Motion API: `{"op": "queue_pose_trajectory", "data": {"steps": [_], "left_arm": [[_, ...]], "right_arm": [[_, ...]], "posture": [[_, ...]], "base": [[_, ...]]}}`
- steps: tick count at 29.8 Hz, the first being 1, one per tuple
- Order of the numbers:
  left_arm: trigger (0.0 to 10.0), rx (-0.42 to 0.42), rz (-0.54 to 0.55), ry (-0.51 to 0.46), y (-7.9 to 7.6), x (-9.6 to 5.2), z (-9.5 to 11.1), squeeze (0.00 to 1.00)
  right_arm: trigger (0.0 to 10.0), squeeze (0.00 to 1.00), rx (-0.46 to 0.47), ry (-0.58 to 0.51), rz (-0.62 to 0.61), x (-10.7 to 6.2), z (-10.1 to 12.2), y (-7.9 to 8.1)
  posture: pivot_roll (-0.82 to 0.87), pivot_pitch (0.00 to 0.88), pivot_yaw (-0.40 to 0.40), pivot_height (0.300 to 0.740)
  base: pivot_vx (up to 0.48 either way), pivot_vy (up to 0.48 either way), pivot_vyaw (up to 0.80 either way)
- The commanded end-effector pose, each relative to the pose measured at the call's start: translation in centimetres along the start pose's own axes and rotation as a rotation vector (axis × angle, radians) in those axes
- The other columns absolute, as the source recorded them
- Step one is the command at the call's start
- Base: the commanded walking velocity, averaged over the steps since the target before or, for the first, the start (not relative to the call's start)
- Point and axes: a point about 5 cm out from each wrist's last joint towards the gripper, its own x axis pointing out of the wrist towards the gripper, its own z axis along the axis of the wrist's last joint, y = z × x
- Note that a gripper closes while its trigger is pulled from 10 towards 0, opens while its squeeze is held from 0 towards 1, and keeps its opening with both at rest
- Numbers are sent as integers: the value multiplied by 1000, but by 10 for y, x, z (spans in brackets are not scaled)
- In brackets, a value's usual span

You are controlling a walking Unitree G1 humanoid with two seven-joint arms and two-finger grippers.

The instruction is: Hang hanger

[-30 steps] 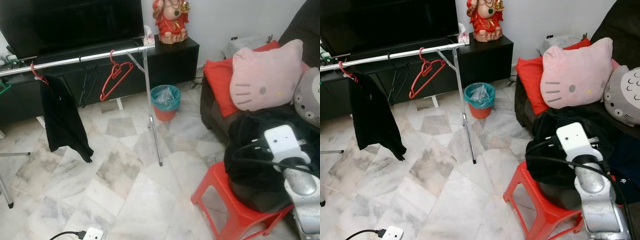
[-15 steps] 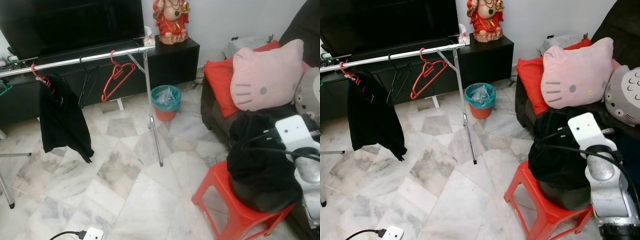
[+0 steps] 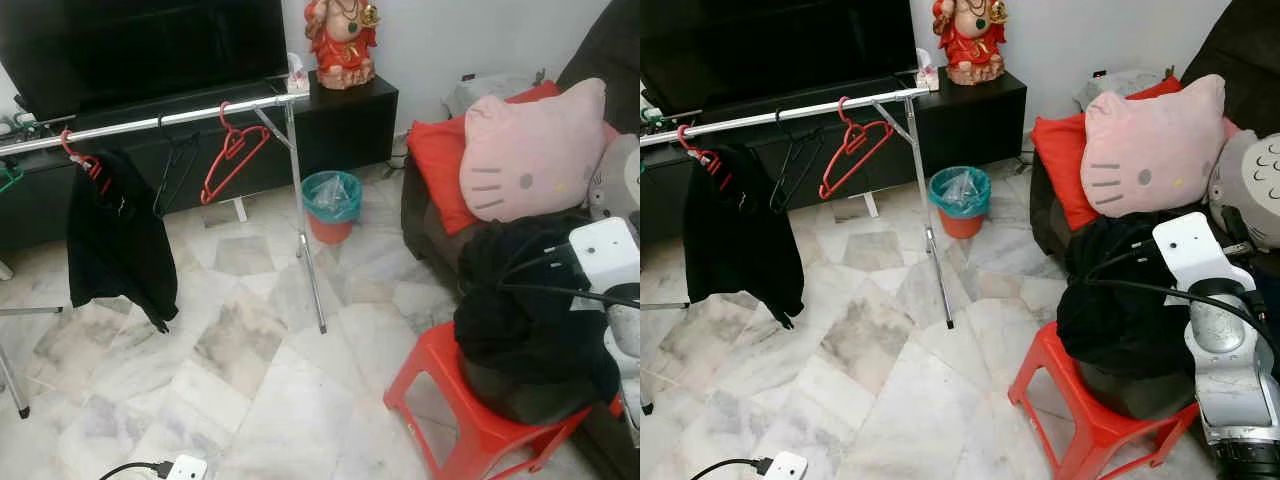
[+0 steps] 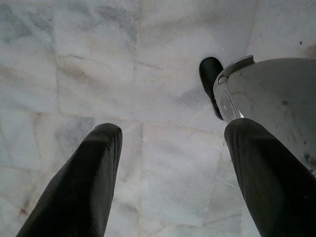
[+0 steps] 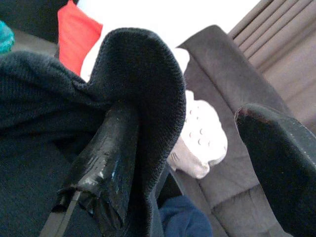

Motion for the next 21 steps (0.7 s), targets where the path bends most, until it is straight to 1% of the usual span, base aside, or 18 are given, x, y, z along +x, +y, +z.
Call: {"op": "queue_pose_trajectory", "data": {"steps": [1,4,6,15,21], "left_arm": [[10000,22,-3,11,2,-1,-2,0],[10000,22,-5,12,2,-1,-2,0],[10000,24,-7,15,2,-1,-4,0],[10000,29,-9,12,1,0,-2,0],[10000,33,-8,9,1,0,-2,0]], "right_arm": [[10000,0,-13,45,16,1,-5,-1],[10000,0,-1,89,46,-2,-14,6],[10000,0,18,116,71,-6,-21,13],[10000,0,27,159,98,-8,-30,19],[10000,0,25,163,62,-8,-35,16]], "posture": [[-98,0,102,740],[-98,0,103,740],[-97,0,103,740],[-96,0,103,740],[-94,0,101,740]], "base": [[0,0,0],[0,0,0],[0,0,0],[0,0,0],[0,0,0]]}}
